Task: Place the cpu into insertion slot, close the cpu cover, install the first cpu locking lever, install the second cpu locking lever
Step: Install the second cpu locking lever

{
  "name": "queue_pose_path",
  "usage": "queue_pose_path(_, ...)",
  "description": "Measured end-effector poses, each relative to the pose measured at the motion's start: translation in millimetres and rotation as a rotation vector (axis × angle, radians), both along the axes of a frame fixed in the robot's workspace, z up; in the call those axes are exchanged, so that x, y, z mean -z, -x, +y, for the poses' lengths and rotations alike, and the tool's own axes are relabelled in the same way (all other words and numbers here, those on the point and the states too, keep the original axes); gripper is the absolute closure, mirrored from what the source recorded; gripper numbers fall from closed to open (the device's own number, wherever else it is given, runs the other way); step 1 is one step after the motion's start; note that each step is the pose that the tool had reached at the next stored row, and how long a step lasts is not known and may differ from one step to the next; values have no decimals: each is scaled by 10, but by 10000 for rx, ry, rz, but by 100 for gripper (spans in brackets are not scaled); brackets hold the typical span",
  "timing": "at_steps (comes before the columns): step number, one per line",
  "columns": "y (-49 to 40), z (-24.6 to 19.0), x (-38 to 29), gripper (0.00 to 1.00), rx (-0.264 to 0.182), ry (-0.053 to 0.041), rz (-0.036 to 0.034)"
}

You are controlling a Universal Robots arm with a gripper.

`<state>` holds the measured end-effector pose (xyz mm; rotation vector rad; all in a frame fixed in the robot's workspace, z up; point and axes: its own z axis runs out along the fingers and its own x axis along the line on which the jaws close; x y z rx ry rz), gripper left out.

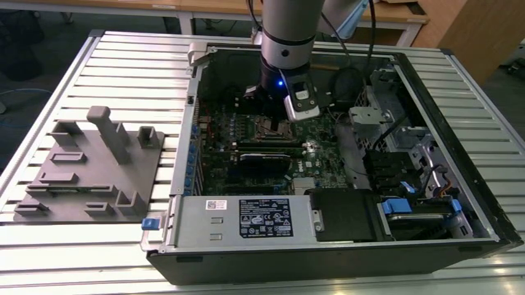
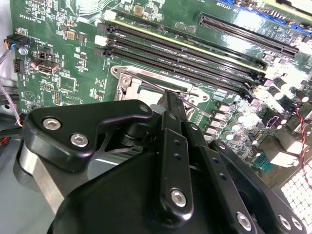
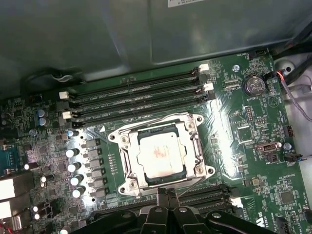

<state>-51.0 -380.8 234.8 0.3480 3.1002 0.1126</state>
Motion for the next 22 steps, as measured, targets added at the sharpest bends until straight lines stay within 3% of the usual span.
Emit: queue_pose_path(22, 28, -41, 0, 90, -150, 0, -21)
